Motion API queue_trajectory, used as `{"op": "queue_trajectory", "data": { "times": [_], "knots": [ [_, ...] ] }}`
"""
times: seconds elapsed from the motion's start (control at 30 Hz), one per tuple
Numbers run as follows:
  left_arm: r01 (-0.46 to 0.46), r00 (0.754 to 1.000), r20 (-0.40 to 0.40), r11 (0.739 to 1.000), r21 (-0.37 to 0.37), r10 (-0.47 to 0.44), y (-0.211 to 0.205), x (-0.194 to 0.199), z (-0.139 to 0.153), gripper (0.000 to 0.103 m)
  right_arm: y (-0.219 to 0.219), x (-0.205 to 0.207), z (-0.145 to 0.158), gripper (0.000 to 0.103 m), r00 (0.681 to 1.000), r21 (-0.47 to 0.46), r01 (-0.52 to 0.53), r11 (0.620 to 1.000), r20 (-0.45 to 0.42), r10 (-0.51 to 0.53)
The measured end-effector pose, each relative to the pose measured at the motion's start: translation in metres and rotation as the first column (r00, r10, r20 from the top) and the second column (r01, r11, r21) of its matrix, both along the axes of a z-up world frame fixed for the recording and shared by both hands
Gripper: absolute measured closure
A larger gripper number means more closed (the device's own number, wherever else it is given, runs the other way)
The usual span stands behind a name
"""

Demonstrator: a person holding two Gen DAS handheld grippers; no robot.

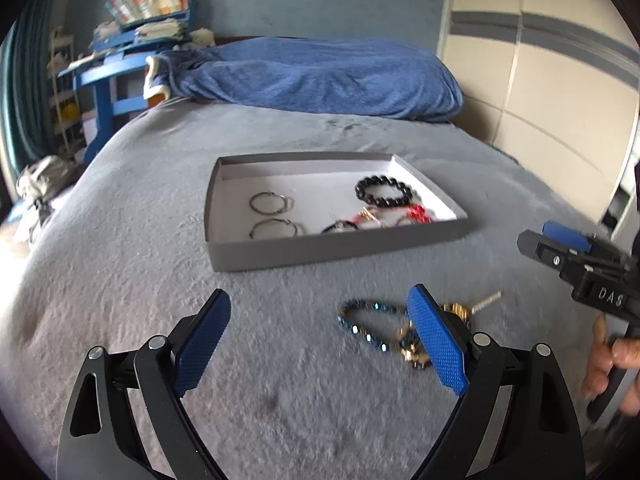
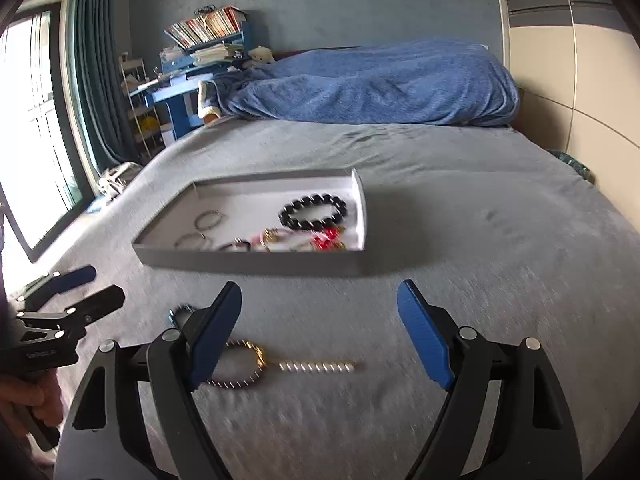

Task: Organize jewelry
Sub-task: 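Move both open tools back from the box to the remaining bracelets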

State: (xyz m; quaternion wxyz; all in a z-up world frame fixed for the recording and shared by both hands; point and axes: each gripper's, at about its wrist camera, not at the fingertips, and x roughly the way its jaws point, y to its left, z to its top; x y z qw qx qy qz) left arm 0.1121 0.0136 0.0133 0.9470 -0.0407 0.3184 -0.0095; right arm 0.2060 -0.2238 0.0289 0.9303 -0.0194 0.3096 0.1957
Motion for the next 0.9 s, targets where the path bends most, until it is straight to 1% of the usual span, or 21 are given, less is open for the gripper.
{"op": "queue_trajectory", "data": {
  "times": [0.07, 0.2, 0.43, 0.57, 0.7, 0.8, 0.9],
  "knots": [
    [0.029, 1.000, -0.003, 0.999, 0.034, -0.029, -0.006, -0.004, -0.006, 0.013, -0.003, -0.006, -0.005, 0.023, 1.000, 0.000, 0.005, 1.000, -0.007, -0.005],
    [0.068, 0.998, -0.019, 0.997, 0.043, -0.068, -0.012, -0.009, -0.018, 0.013, -0.009, -0.015, -0.015, 0.022, 1.000, 0.004, 0.007, 1.000, -0.023, -0.007],
    [0.086, 0.996, -0.016, 0.996, 0.039, -0.086, -0.014, -0.014, -0.022, 0.013, -0.016, -0.025, -0.037, 0.022, 0.998, 0.012, 0.016, 1.000, -0.062, -0.015],
    [0.075, 0.997, -0.027, 0.997, 0.035, -0.074, -0.012, -0.014, -0.025, 0.013, -0.016, -0.029, -0.048, 0.022, 0.996, 0.015, 0.020, 1.000, -0.085, -0.018],
    [0.088, 0.996, -0.036, 0.995, 0.041, -0.086, -0.015, -0.012, -0.026, 0.013, -0.013, -0.029, -0.051, 0.022, 0.996, 0.007, 0.009, 1.000, -0.093, -0.008],
    [0.120, 0.992, -0.053, 0.990, 0.070, -0.116, -0.024, -0.010, -0.028, 0.014, -0.013, -0.028, -0.055, 0.022, 0.994, 0.001, 0.009, 1.000, -0.107, -0.009],
    [0.181, 0.981, -0.081, 0.980, 0.078, -0.174, -0.034, -0.005, -0.031, 0.020, -0.012, -0.024, -0.058, 0.022, 0.992, -0.004, 0.017, 1.000, -0.126, -0.017]
  ]
}}
